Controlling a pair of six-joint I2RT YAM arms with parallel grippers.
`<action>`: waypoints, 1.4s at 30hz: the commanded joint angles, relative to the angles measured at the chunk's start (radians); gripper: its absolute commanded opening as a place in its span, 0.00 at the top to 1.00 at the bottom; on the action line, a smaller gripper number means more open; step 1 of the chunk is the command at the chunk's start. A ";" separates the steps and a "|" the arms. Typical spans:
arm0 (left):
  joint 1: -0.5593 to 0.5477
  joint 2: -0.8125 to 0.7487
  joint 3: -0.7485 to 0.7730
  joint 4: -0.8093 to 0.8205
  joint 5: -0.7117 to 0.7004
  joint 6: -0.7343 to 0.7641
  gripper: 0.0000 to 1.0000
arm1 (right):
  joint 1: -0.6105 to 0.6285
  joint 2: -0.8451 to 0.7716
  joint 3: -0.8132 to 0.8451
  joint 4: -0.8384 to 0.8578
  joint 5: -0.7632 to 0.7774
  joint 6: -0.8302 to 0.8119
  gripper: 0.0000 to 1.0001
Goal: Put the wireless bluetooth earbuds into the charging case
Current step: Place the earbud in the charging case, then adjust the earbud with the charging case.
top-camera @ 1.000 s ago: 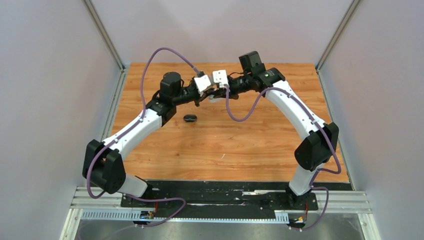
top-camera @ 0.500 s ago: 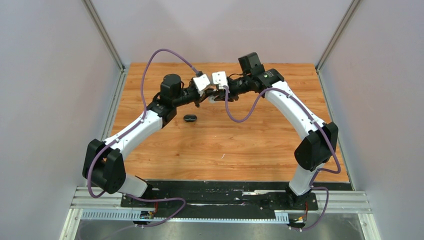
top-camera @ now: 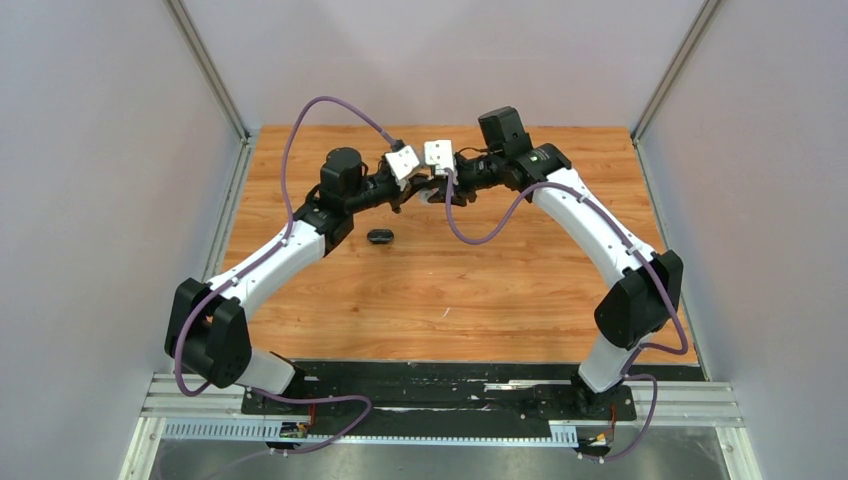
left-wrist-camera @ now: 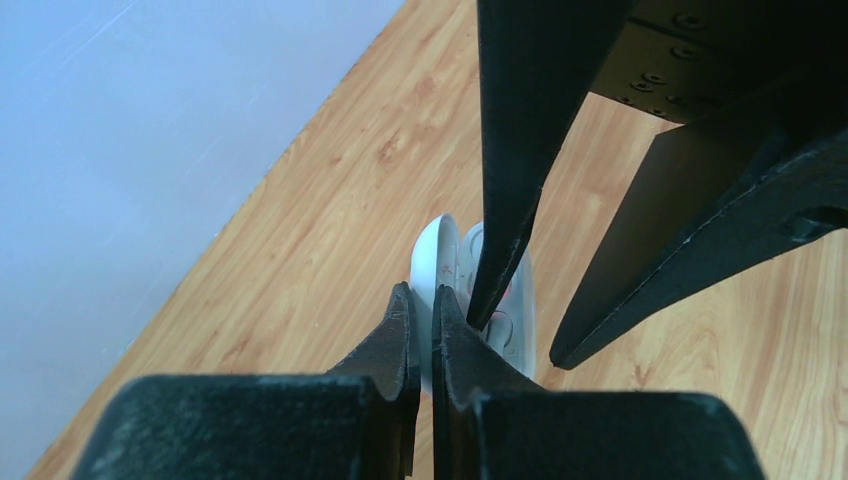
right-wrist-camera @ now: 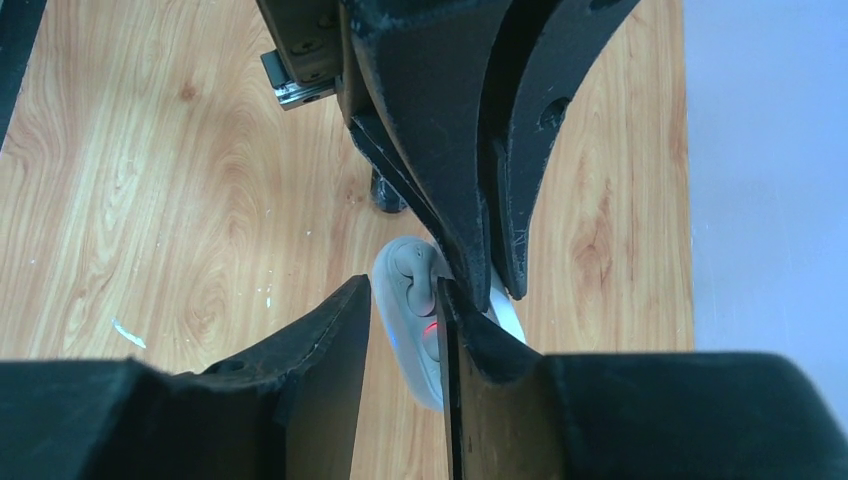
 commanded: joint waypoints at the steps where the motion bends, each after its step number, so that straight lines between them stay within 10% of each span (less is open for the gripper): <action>1: -0.016 -0.037 0.022 0.061 0.005 0.014 1.00 | 0.012 -0.069 -0.022 0.053 0.033 0.088 0.66; 12: -0.016 -0.032 0.030 0.041 -0.024 0.032 1.00 | -0.086 -0.243 -0.141 0.270 0.019 0.525 0.51; 17: -0.015 -0.034 0.030 0.064 -0.082 0.024 1.00 | -0.189 -0.297 -0.303 0.494 0.184 1.043 0.01; 25: -0.021 -0.007 0.066 0.083 -0.187 0.013 1.00 | -0.261 -0.046 -0.297 0.588 -0.195 1.355 0.00; 42: -0.042 0.055 0.112 0.056 -0.464 -0.015 1.00 | -0.231 0.199 -0.113 0.801 -0.451 1.517 0.00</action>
